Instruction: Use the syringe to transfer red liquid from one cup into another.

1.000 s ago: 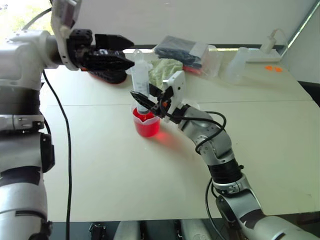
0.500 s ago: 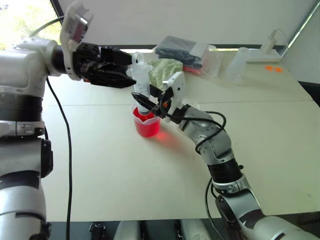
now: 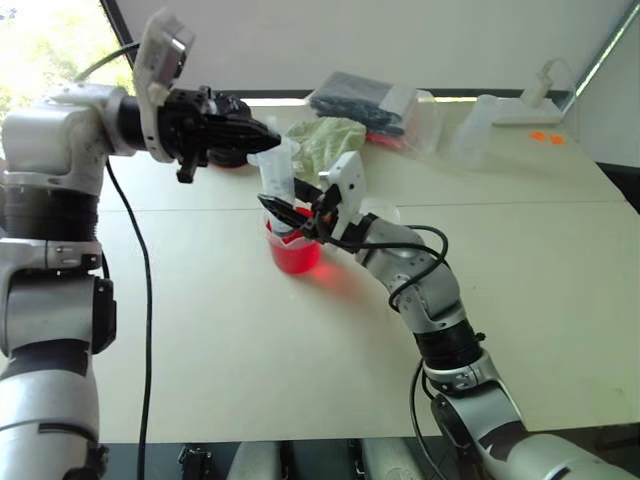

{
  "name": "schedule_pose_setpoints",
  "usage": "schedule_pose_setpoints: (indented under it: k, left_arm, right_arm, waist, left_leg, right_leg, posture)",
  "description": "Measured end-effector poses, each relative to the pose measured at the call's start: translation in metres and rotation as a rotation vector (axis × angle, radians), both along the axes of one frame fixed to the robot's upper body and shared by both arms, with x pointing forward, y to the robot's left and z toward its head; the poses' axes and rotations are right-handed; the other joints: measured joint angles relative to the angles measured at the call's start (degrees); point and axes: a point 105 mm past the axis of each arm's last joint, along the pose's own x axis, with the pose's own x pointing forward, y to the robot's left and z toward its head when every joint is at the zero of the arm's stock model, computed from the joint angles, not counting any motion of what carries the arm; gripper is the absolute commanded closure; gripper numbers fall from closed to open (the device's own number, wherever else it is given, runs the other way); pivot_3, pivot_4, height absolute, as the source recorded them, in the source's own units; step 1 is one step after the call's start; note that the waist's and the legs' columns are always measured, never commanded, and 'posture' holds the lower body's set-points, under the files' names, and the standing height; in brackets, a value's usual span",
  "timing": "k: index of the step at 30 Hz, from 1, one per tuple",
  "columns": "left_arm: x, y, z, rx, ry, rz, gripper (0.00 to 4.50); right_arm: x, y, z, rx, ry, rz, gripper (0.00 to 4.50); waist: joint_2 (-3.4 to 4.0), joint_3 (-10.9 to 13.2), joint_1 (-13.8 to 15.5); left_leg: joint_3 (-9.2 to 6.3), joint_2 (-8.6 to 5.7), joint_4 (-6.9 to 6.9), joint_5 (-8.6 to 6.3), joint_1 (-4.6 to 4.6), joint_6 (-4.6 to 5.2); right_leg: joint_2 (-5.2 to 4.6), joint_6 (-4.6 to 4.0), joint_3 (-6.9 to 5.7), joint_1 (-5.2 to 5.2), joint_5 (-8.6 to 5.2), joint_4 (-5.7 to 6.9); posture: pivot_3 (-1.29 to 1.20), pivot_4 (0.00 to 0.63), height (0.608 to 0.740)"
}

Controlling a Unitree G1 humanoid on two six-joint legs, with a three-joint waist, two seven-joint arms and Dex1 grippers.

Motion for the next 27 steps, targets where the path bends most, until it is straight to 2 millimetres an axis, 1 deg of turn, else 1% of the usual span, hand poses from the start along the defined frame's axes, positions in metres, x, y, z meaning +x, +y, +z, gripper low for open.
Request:
schedule_pose_setpoints:
  k: [13, 27]
  left_arm:
    - [0.009, -0.010, -0.004, -0.050, 0.032, 0.013, 4.45]
    - [0.012, -0.014, -0.005, -0.060, 0.033, 0.030, 4.45]
  right_arm:
    - [0.006, -0.007, -0.003, 0.007, -0.008, -0.048, 2.96]
    - [0.015, -0.007, -0.008, -0.001, -0.103, -0.105, 2.96]
  waist:
    - [0.00, 0.00, 0.00]
    - [0.00, 0.00, -0.04]
  left_leg:
    - [0.00, -0.01, 0.00, 0.00, 0.00, -0.01]
    - [0.00, -0.01, 0.01, 0.01, 0.00, -0.02]
  right_leg:
    - [0.00, 0.00, 0.00, 0.00, 0.00, 0.01]
    - [0.00, 0.00, 0.00, 0.00, 0.00, 0.01]
  posture:
    - [0.00, 0.150, 0.711]
    - [0.00, 0.150, 0.711]
